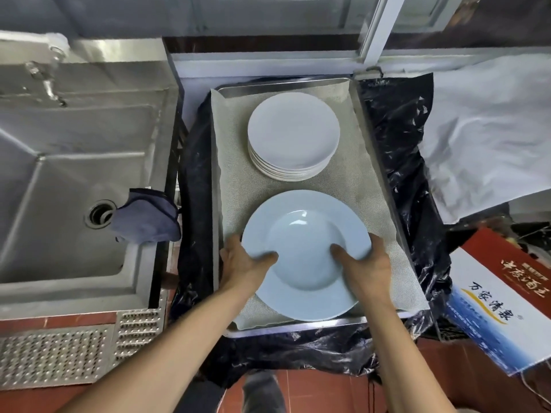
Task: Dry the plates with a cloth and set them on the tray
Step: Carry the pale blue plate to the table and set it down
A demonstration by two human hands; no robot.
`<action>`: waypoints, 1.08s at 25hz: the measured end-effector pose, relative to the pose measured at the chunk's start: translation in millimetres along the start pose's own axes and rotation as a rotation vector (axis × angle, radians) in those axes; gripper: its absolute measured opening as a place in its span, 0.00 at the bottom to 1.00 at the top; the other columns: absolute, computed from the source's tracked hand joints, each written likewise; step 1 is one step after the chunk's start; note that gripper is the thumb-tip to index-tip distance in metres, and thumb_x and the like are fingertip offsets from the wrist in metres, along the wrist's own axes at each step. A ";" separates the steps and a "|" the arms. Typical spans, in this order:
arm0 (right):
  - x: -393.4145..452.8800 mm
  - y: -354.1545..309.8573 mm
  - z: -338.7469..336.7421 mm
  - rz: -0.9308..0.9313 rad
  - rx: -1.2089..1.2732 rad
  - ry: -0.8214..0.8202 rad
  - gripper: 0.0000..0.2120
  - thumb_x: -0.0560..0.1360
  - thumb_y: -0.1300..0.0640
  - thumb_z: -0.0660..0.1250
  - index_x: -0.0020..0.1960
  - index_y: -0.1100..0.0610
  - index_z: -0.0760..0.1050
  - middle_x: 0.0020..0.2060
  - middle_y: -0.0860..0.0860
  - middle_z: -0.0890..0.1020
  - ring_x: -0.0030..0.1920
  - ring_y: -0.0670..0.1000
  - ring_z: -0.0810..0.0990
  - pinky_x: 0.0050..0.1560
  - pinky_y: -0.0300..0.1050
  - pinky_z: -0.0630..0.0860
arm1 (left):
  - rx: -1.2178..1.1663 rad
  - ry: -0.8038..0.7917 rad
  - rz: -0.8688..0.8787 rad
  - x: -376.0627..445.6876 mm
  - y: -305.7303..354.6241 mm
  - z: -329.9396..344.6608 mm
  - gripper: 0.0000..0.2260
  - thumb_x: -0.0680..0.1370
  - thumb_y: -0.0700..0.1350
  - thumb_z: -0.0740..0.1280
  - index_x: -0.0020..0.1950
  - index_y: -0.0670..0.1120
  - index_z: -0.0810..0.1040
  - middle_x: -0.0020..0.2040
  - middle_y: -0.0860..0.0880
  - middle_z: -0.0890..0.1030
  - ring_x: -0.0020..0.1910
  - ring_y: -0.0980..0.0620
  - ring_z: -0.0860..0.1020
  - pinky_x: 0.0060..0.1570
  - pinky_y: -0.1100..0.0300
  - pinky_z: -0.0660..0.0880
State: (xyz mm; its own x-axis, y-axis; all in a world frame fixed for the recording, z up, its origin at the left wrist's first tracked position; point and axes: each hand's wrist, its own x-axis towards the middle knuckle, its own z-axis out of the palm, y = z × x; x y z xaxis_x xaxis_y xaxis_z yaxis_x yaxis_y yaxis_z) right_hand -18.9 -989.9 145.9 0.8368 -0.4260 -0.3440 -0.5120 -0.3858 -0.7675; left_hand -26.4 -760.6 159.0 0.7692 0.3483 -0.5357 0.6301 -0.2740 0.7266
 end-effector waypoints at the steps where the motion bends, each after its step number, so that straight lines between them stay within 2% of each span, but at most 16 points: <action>1: -7.0 -3.2 -1.5 -0.003 0.037 0.005 0.33 0.69 0.46 0.79 0.69 0.50 0.69 0.59 0.55 0.78 0.57 0.59 0.77 0.58 0.53 0.76 | -0.041 0.006 0.025 -1.7 -0.3 -3.3 0.33 0.63 0.52 0.78 0.64 0.49 0.69 0.59 0.49 0.76 0.53 0.49 0.80 0.49 0.50 0.81; 4: -27.1 -16.4 -3.9 -0.053 0.116 0.018 0.32 0.68 0.48 0.80 0.67 0.50 0.69 0.59 0.54 0.78 0.57 0.58 0.78 0.59 0.56 0.77 | -0.130 0.022 0.089 -10.6 2.0 -22.5 0.29 0.66 0.48 0.79 0.61 0.54 0.67 0.53 0.58 0.78 0.52 0.58 0.79 0.41 0.62 0.75; 7: -47.4 -35.7 0.0 -0.120 0.158 0.016 0.30 0.67 0.49 0.81 0.63 0.48 0.70 0.56 0.52 0.79 0.55 0.56 0.79 0.57 0.55 0.77 | -0.165 0.040 0.113 -22.2 1.9 -50.0 0.31 0.63 0.51 0.76 0.63 0.54 0.68 0.55 0.57 0.80 0.54 0.56 0.79 0.49 0.52 0.79; 9: -59.9 -54.5 5.9 -0.160 0.173 -0.014 0.28 0.67 0.49 0.81 0.61 0.45 0.69 0.51 0.45 0.79 0.53 0.55 0.79 0.52 0.51 0.75 | -0.176 0.067 0.133 -31.0 4.1 -73.2 0.31 0.63 0.50 0.75 0.65 0.49 0.72 0.56 0.52 0.82 0.56 0.51 0.81 0.53 0.44 0.80; 11: -71.6 -75.2 15.2 -0.195 0.175 -0.073 0.27 0.68 0.49 0.80 0.60 0.45 0.69 0.47 0.38 0.78 0.51 0.53 0.79 0.49 0.48 0.72 | -0.210 0.121 0.148 -41.7 6.8 -99.5 0.30 0.63 0.48 0.75 0.64 0.47 0.74 0.57 0.50 0.82 0.56 0.50 0.81 0.53 0.43 0.80; 14: -92.3 -107.2 37.6 -0.263 0.164 -0.171 0.27 0.68 0.49 0.80 0.60 0.45 0.68 0.46 0.37 0.77 0.50 0.53 0.79 0.48 0.48 0.72 | -0.275 0.251 0.136 -61.2 0.0 -144.3 0.29 0.65 0.47 0.77 0.64 0.47 0.73 0.55 0.51 0.82 0.54 0.51 0.81 0.47 0.51 0.80; 18: -127.4 -151.0 80.4 -0.396 0.157 -0.313 0.27 0.68 0.49 0.80 0.59 0.42 0.67 0.45 0.34 0.76 0.45 0.47 0.77 0.40 0.44 0.70 | -0.369 0.448 0.095 -90.5 -25.9 -207.2 0.26 0.69 0.44 0.78 0.61 0.50 0.69 0.51 0.55 0.80 0.46 0.59 0.80 0.28 0.69 0.74; 19: -138.8 -161.7 92.0 -0.429 0.154 -0.353 0.27 0.68 0.48 0.80 0.59 0.41 0.67 0.45 0.34 0.75 0.44 0.45 0.76 0.39 0.41 0.69 | -0.377 0.495 0.101 -99.7 -32.3 -223.9 0.25 0.69 0.44 0.77 0.61 0.50 0.69 0.50 0.55 0.81 0.44 0.60 0.80 0.26 0.72 0.73; 20: -151.6 -171.8 104.2 -0.461 0.148 -0.398 0.27 0.69 0.47 0.80 0.60 0.42 0.67 0.45 0.35 0.76 0.44 0.44 0.76 0.38 0.39 0.69 | -0.387 0.544 0.105 -108.6 -39.4 -241.2 0.24 0.69 0.43 0.77 0.60 0.50 0.71 0.50 0.54 0.82 0.44 0.60 0.81 0.29 0.71 0.75; 22: -184.5 -190.9 129.8 -0.515 0.129 -0.500 0.28 0.69 0.46 0.79 0.62 0.45 0.68 0.46 0.36 0.76 0.45 0.46 0.77 0.39 0.42 0.70 | -0.421 0.637 0.088 -131.3 -58.2 -275.0 0.23 0.68 0.43 0.76 0.62 0.48 0.75 0.51 0.52 0.83 0.47 0.56 0.83 0.38 0.60 0.81; 23: -202.1 -198.9 142.3 -0.542 0.116 -0.552 0.28 0.69 0.46 0.79 0.62 0.46 0.68 0.47 0.36 0.77 0.46 0.45 0.77 0.39 0.42 0.70 | -0.443 0.683 0.063 -144.3 -68.3 -290.9 0.24 0.68 0.44 0.76 0.63 0.48 0.74 0.51 0.52 0.84 0.48 0.54 0.83 0.39 0.56 0.81; 25: -240.4 -213.1 167.7 -0.596 0.087 -0.650 0.28 0.68 0.45 0.80 0.62 0.46 0.69 0.49 0.38 0.79 0.47 0.43 0.79 0.39 0.43 0.72 | -0.503 0.766 0.010 -170.3 -92.7 -321.6 0.27 0.68 0.46 0.77 0.64 0.47 0.72 0.52 0.51 0.83 0.47 0.51 0.83 0.36 0.55 0.80; 27: -285.5 -222.7 193.6 -0.639 0.055 -0.741 0.27 0.68 0.45 0.80 0.60 0.48 0.70 0.48 0.40 0.80 0.48 0.47 0.80 0.42 0.47 0.74 | -0.561 0.844 -0.018 -199.6 -122.2 -350.1 0.28 0.67 0.47 0.76 0.64 0.48 0.70 0.52 0.50 0.82 0.47 0.50 0.83 0.34 0.55 0.79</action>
State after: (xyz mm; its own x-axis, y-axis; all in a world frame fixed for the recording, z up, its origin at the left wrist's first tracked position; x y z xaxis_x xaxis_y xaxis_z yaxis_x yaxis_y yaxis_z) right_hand -106.2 -624.0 310.3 0.8729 0.4789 -0.0929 0.0739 -0.3181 -0.9452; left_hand -294.2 -482.7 327.7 0.2965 0.9276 -0.2271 0.3331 0.1224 0.9349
